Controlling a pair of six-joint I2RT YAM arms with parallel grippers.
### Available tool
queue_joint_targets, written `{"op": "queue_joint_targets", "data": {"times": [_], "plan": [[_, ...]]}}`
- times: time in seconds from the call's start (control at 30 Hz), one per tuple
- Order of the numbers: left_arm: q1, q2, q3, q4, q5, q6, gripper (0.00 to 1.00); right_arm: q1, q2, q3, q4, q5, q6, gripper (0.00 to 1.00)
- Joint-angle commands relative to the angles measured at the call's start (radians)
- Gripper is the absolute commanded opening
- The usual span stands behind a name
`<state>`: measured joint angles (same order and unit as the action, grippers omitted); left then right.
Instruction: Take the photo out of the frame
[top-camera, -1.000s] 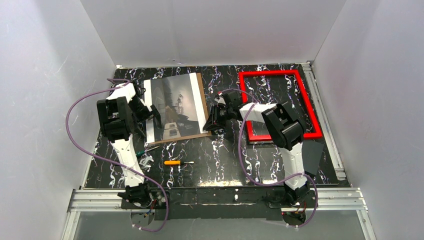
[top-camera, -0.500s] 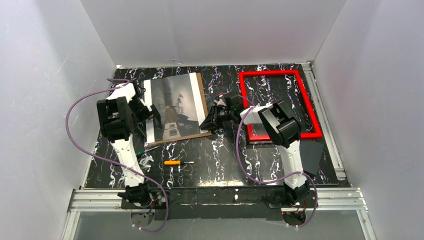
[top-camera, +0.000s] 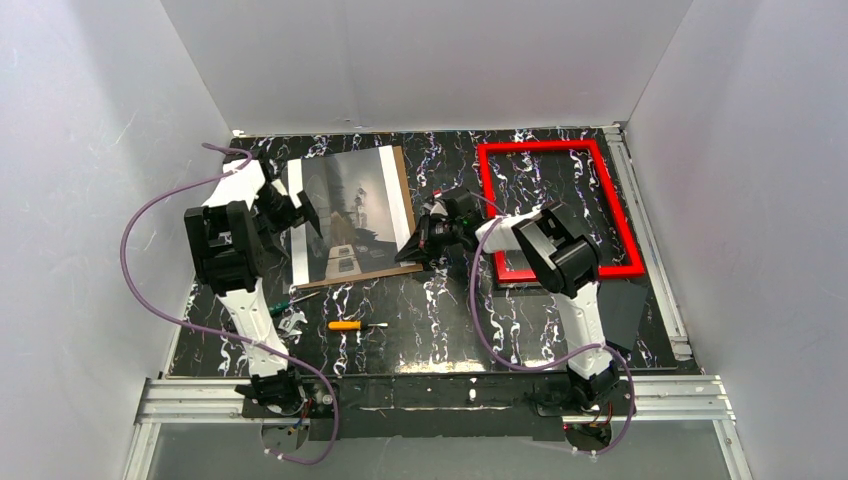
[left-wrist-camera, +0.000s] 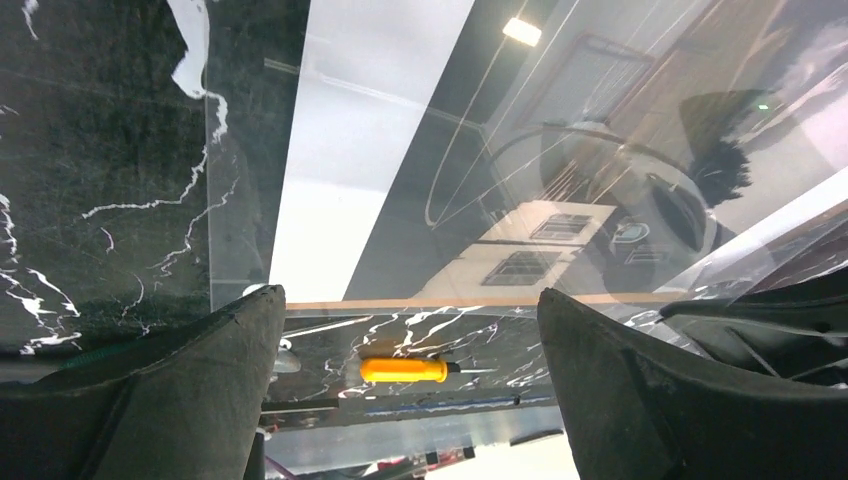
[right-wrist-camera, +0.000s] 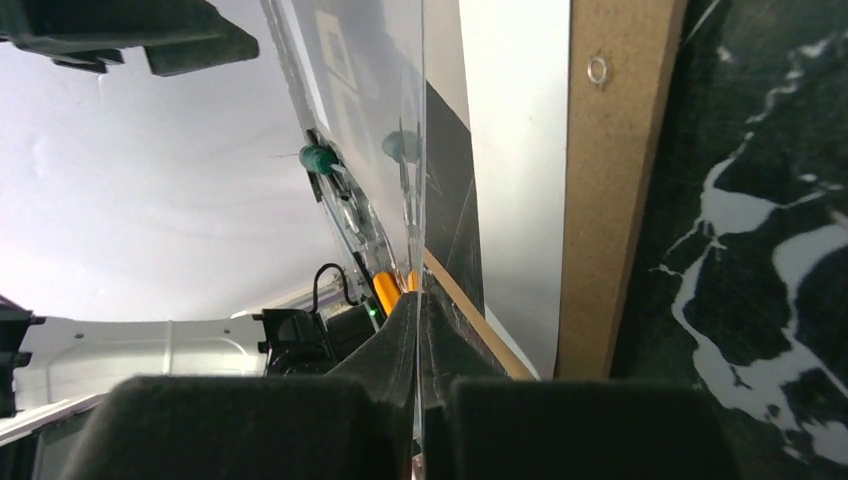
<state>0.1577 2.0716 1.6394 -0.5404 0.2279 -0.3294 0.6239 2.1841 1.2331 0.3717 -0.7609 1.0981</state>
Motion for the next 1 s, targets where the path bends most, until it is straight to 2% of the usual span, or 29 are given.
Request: {"op": "queue_joint_targets", "data": {"times": [0.0, 0.03, 0.13, 0.33, 0.4, 0.6, 0.97], "plan": [[0.006, 0.014, 0.06, -0.128, -0.016, 0.001, 0.98, 0.041, -0.055, -0.016, -0.004, 0.07, 0.0, 0.01], [0.01, 0.04, 0.081, -0.137, -0.024, 0.004, 0.98, 0.048, -0.066, -0.027, -0.006, 0.099, -0.002, 0.02], [0.021, 0.12, 0.143, -0.169, -0.028, 0.011, 0.97, 0.055, -0.106, -0.05, -0.057, 0.141, -0.052, 0.18], [0.022, 0.173, 0.185, -0.162, -0.031, 0.029, 0.97, 0.036, -0.205, 0.006, -0.357, 0.266, -0.292, 0.49], [0.023, 0.193, 0.193, -0.166, -0.02, 0.024, 0.97, 0.036, -0.23, 0.048, -0.475, 0.326, -0.38, 0.54], [0.021, 0.238, 0.22, -0.181, -0.014, 0.011, 0.96, 0.035, -0.216, 0.192, -0.678, 0.457, -0.531, 0.55], [0.021, 0.275, 0.216, -0.187, -0.022, -0.002, 0.96, 0.072, -0.088, 0.322, -0.742, 0.491, -0.499, 0.51]]}}
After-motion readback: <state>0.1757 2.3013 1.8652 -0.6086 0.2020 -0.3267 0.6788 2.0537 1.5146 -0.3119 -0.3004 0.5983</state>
